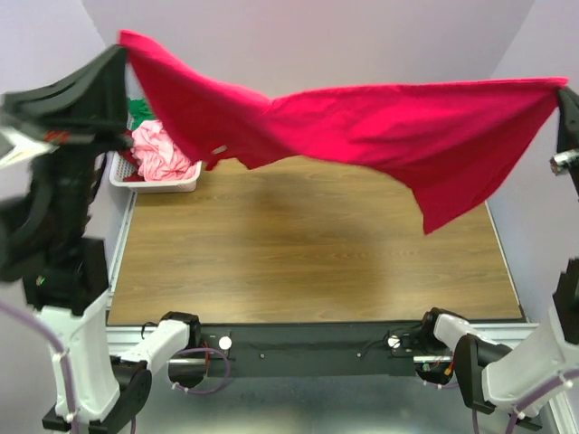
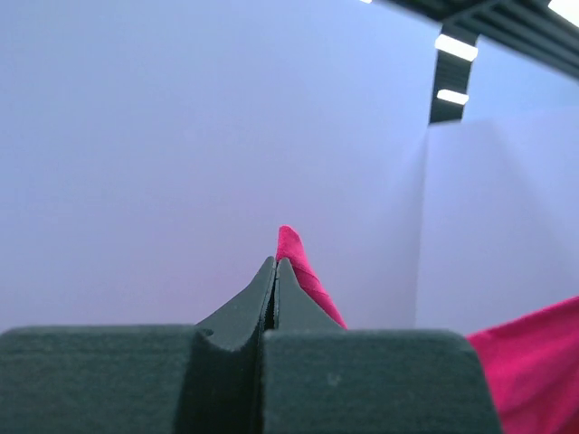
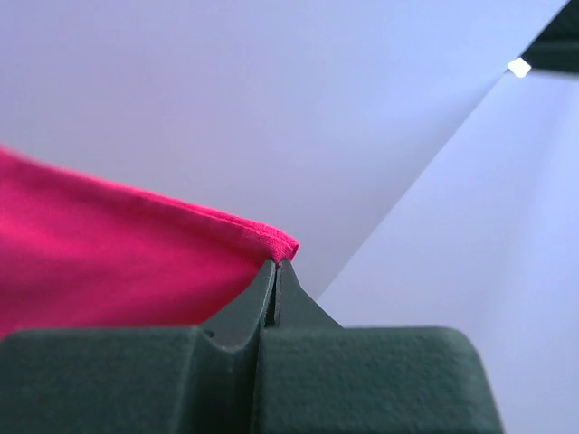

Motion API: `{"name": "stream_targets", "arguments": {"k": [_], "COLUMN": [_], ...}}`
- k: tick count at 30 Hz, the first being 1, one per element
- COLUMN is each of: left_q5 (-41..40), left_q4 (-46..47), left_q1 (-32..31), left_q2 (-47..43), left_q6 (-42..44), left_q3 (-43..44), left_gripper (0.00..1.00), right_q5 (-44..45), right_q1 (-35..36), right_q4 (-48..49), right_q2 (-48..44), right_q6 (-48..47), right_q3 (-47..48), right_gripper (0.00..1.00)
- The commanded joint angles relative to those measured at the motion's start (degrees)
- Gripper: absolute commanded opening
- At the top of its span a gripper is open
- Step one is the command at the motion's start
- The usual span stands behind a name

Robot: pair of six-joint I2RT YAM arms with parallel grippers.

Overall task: Fold and stack the t-shirts
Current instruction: Flatten the tshirt out

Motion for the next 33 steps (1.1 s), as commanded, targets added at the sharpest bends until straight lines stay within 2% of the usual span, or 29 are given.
{"name": "stream_targets", "arguments": {"k": [1,8,13,16,17,18,21,25,28,32,33], "left_q5": [0.2,0.2,-1.3,-2.0,-1.7,-1.2,-1.4,-2.2,-3.4,-4.2,-4.2], "left_q4": [1.2,0.6,0.5,1.9,2.5,3.3,8.6,14.0,19.0,22.1,22.3], "left_q1": [-0.1,-0.2,-0.8,-1.3,-1.3,-1.4,-1.4,-1.5,-1.5,-1.4,-1.1], "left_q2": [-1.0,-3.8,-4.9,-6.0,-6.7,-7.2,-7.9,-4.1,3.7,17.8,24.0], "left_q6": [-2.0,-1.8,-0.4,-0.1,-0.4,-0.5,-1.1,-1.3,-0.4,0.6,0.6], "left_q3": [4.2,7.8,3.2,-5.6,-8.5,-11.7,-28.3,-41.9,-47.5,-45.8,-44.8], "left_gripper": [0.00,0.00,0.00,0.00,0.00,0.00,0.00,0.00,0.00,0.00,0.00], "right_q5": [5.0,9.3,8.0,5.0,4.0,2.8,-0.9,-5.2,-8.2,-11.1,-11.7], "right_q1": [0.1,0.1,0.1,0.1,0.1,0.1,0.1,0.1,0.1,0.1,0.1], "right_q4": [-1.1,1.8,2.1,2.8,3.3,4.6,8.8,14.0,22.4,33.4,34.6], "right_q2": [1.4,-0.4,-2.9,-6.0,-6.9,-7.8,-11.6,-12.3,-8.9,1.7,4.8], "right_q6": [4.1,5.2,5.4,5.3,5.4,5.3,5.5,5.0,5.9,6.4,6.1], "right_q3": [7.1,9.0,1.0,-10.5,-18.5,-22.4,-39.6,-56.9,-69.5,-76.7,-76.8], "right_gripper": [0.00,0.01,0.00,0.00,0.01,0.00,0.00,0.00,0.00,0.00,0.00]}}
